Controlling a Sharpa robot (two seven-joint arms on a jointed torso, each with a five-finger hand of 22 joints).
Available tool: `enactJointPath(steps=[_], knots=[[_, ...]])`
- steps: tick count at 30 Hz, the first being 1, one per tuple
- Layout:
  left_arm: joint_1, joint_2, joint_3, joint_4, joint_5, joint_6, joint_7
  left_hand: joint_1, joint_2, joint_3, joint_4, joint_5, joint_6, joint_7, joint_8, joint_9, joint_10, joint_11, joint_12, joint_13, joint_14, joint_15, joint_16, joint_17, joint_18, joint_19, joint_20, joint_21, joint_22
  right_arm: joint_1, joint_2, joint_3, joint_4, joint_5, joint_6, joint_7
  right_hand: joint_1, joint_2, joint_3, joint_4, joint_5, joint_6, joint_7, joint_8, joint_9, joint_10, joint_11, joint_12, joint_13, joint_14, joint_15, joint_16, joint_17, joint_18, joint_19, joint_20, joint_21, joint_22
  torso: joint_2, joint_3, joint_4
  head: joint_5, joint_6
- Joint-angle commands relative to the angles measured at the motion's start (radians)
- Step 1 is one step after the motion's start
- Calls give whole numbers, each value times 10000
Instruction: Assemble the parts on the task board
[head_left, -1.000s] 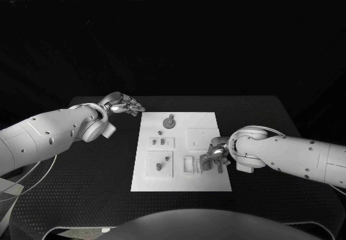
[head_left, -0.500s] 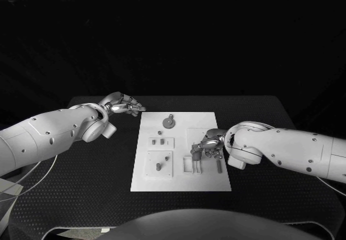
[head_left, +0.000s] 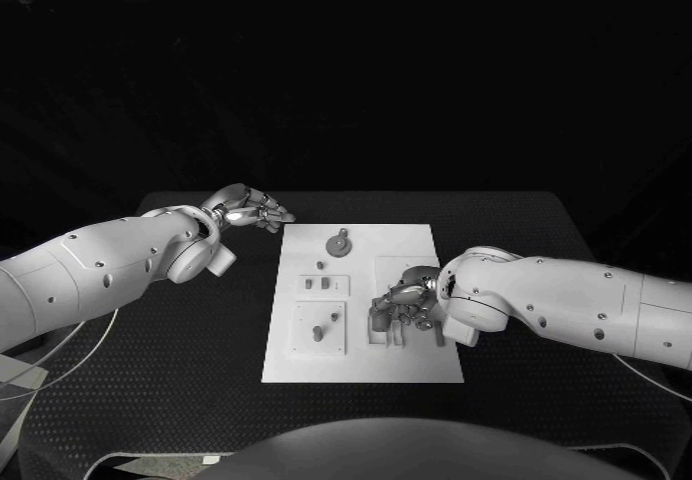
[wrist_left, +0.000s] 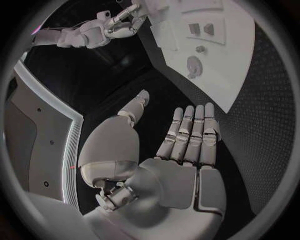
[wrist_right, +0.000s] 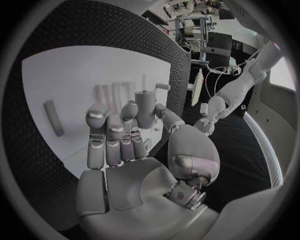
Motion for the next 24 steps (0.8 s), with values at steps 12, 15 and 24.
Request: enactJointPath(steps=[12, 15, 24], knots=[[8, 26, 11, 15, 80, 226, 120, -130, -2, -65, -25, 11, -60, 153, 0, -6, -79, -4, -49, -25, -79, 25, -60, 15, 159, -98, 15, 57, -20, -2, 389, -119, -531, 205, 1324, -355, 433, 567, 997, -883, 110, -60, 63, -101, 60, -67, 57, -35, -3, 55, -46, -70, 32, 846, -61, 53, -36, 148, 9, 9, -2, -11, 1], [8, 35, 11, 4, 80, 234, 115, -132, 1, -67, -27, 11, -60, 154, 0, -7, -81, -4, -49, -27, -81, 26, -61, 15, 159, -99, 16, 57, -21, -57, 538, -130, -762, 208, 1372, -339, 429, 572, 1000, -882, 109, -62, 64, -104, 60, -73, 59, -35, -1, 50, -44, -72, 34, 846, -66, 55, -37, 149, 15, 9, -2, 17, 1], [9, 21, 11, 13, 80, 247, 91, -134, 6, -72, -34, 11, -62, 154, 0, -7, -85, -2, -49, -32, -86, 27, -65, 16, 161, -102, 18, 57, -26, -122, 580, -130, -1014, 181, 1509, -313, 402, 575, 1000, -874, 116, -59, 70, -109, 63, -92, 65, -34, 5, 35, -37, -80, 44, 846, -84, 64, -41, 153, 8, 4, -5, 107, 1]])
